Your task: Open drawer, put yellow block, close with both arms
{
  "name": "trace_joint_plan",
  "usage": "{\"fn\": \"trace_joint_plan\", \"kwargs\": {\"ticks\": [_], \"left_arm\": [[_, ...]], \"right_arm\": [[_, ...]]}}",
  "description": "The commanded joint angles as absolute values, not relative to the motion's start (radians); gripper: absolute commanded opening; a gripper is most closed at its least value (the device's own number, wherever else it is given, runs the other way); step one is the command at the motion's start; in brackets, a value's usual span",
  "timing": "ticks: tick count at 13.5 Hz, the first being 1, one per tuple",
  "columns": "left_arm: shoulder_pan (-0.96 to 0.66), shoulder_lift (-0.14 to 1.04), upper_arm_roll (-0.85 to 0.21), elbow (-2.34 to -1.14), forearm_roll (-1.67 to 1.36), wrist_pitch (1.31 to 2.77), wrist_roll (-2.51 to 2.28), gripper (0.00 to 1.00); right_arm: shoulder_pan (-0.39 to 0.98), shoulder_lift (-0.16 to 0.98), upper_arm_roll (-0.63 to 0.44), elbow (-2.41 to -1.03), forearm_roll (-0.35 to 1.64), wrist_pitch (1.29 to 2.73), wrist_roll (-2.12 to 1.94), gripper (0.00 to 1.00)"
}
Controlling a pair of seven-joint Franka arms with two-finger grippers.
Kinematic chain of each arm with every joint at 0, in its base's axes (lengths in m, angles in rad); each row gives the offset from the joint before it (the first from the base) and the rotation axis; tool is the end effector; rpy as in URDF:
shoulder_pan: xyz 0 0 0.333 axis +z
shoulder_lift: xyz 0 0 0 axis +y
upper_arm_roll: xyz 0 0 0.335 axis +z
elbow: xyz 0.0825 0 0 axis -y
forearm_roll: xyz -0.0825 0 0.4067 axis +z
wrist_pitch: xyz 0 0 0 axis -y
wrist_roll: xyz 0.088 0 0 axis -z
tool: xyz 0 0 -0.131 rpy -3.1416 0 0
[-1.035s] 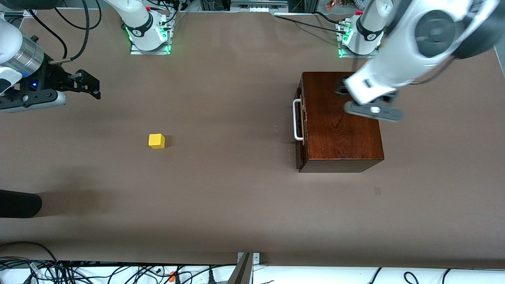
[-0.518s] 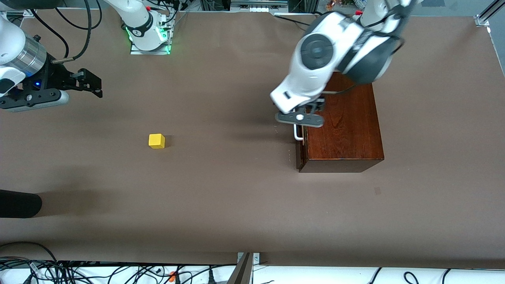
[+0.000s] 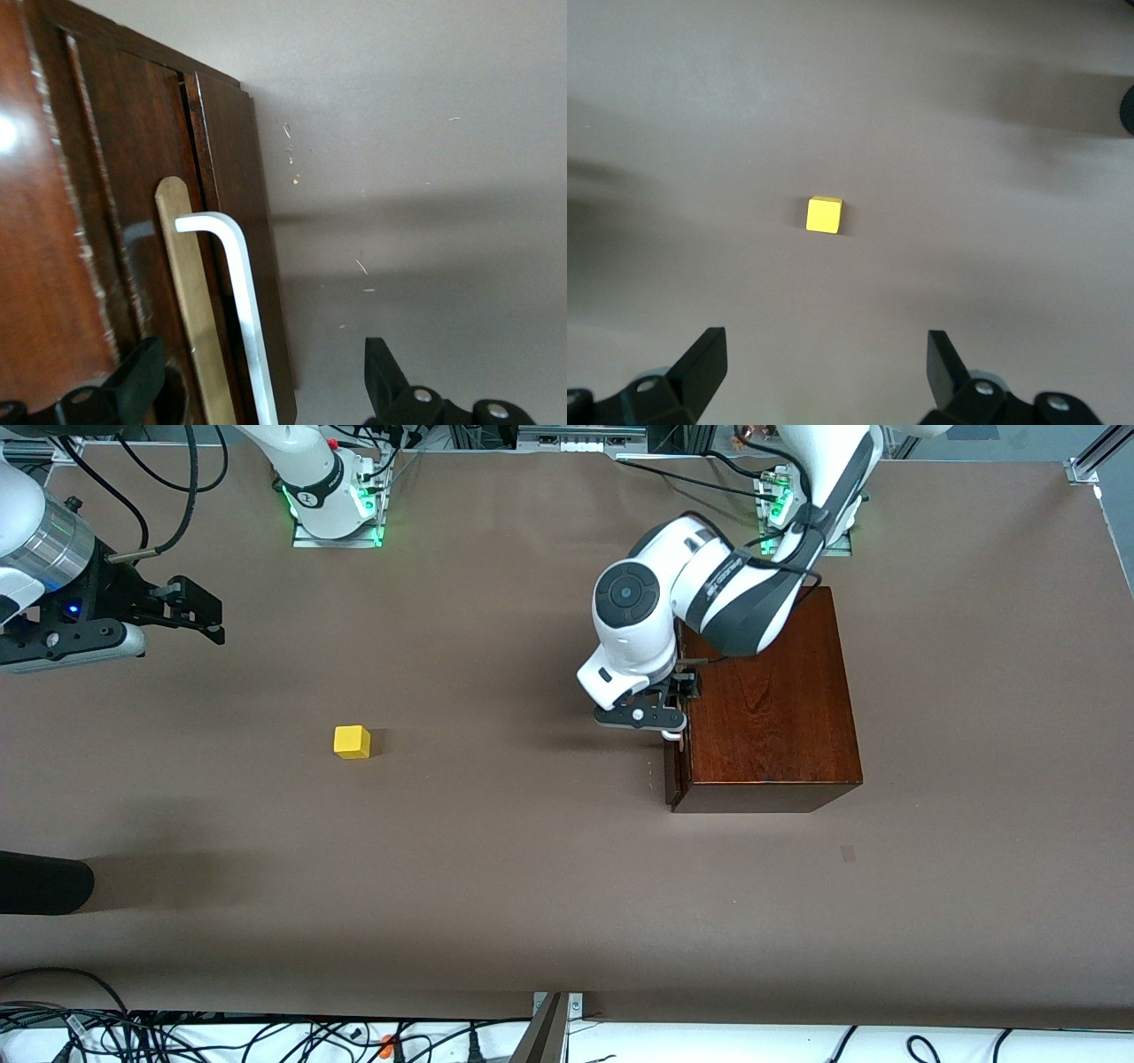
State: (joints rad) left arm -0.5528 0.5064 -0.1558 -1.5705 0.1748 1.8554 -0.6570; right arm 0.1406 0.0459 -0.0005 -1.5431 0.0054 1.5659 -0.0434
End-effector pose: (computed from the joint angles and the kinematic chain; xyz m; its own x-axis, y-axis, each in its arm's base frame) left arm 0.5416 -0.4250 0.3174 0.9880 -0.0949 -0.1219 -0.1173 -0.9743 -0.1925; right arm 0.5850 0.0832 0.6059 0.9829 0.1825 -0.0228 0.1824 -0.9832 -0.0064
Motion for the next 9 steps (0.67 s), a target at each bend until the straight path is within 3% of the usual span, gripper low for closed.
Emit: {"fn": "trace_joint_plan", "kwargs": {"ticks": [1,4,9], "left_arm": [[-0.571,0.488,-0.153,-1.635,0.251,1.891,-0.693,1.0],[-0.571,0.486,-0.152,-1.696,0.261,1.962,-0.733,1.0],[-0.592,0.477,-0.155,-1.69,0.261,1.968,-0.762,1.0]], "right_arm": [[0.155,0.063,-0.002,-1.514,0.015,1.548,-0.054,1.0],[0.161,0.063,-0.003,-1.514,0.015,1.551,-0.055,1.0],[0.161,0.08,-0.005,-1.513,0.021,1.591,-0.055,1.0]]}}
